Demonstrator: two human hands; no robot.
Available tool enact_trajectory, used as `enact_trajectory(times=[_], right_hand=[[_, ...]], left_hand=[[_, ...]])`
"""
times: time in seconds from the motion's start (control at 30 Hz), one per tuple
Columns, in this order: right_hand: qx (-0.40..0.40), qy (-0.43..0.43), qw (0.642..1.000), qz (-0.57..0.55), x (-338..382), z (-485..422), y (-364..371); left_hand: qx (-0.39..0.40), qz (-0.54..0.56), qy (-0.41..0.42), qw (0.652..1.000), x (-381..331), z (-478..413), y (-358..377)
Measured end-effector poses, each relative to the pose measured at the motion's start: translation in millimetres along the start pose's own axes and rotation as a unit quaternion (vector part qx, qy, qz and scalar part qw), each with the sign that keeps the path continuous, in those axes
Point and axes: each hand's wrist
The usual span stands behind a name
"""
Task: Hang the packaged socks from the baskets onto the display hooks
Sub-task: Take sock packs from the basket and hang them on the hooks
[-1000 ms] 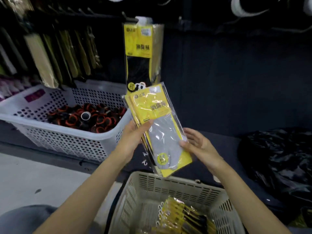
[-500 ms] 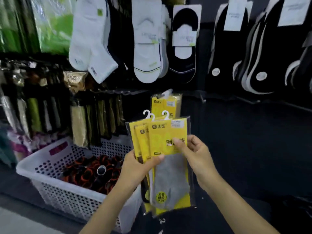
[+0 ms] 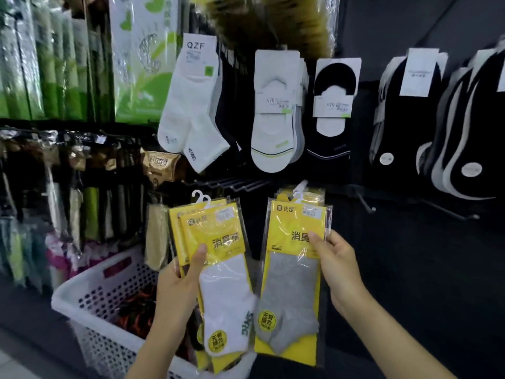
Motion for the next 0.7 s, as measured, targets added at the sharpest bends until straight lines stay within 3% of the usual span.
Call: enact_trajectory(times=[0.23,0.37,0.53,0.6,0.7], right_hand=[[-0.051,0.046,0.997,0.044,-17.2,-37.9,8.5],[-0.146,0.077,0.985,0.054,-29.8,-63.8,2.7],[-0.252,0.056,0.960,0.105,-43.1,-55.1,-11.3],[-0.199,0.020,0.974,0.110,-41.2,-38.4,-8.2],[-0.019,0.024,0.998,0.048,-29.5,-2.8,11.4]], left_hand=[[-0.023,-0.005,0.008,1.000,-0.5,-5.3,-5.6],[-0.012,-0.018,-0.011,1.000,6.4,-3.3,-0.7],[0.014,0.012,-0.027,0.999,7.3,2.5,7.7],[0.036,0.023,-0.023,0.999,5.8,7.0,14.4],[0.077,0.035,-0.017,0.996,6.3,12.4,27.1]])
Point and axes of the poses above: each hand's wrist, its own z-axis away from the middle knuckle, its own y-axis out of the palm, x = y × z, and after that the axes turned 2 degrees about -z, right-handed
